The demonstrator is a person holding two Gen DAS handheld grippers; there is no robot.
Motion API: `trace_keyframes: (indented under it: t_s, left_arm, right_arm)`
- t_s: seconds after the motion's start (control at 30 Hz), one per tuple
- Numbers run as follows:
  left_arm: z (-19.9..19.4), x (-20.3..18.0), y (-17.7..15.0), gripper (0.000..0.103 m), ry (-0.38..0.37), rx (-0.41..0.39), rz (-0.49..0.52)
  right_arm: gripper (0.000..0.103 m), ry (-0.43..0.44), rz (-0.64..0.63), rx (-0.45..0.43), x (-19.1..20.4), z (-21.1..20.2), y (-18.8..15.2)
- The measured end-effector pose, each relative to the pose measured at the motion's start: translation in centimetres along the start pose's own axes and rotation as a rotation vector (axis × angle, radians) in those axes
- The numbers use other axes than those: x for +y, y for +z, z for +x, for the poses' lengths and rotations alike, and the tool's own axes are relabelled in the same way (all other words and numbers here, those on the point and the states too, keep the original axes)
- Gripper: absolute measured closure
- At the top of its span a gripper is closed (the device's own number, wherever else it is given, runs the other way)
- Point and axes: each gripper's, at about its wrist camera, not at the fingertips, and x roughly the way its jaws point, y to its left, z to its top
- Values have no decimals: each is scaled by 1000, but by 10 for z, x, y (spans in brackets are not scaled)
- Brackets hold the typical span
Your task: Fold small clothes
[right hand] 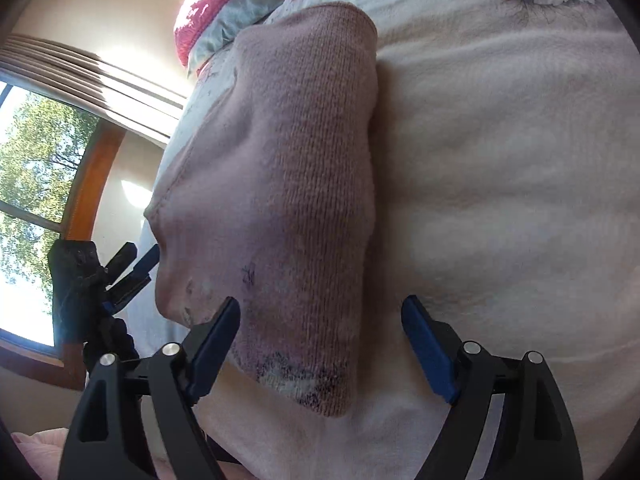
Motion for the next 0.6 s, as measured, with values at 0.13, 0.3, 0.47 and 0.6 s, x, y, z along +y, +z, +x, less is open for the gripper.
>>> trace_keyframes:
  t_s: [0.13,0.3,0.47,0.6]
  left_arm:
    - [17,-7,-19,50,87,39,33]
    - [31,7,-36,50,120,87,-31]
    - [29,0,-42,50,131,84,-11]
    - [36,8,-49,47,150,103,-17]
  right_arm:
    - [37,1,17,10,1,11,-9]
    - [80,75,49,-3,11,-8,-10]
    - [81,30,46,-10,18,-21,-9]
    - [78,-75,38,29,23,9,-10]
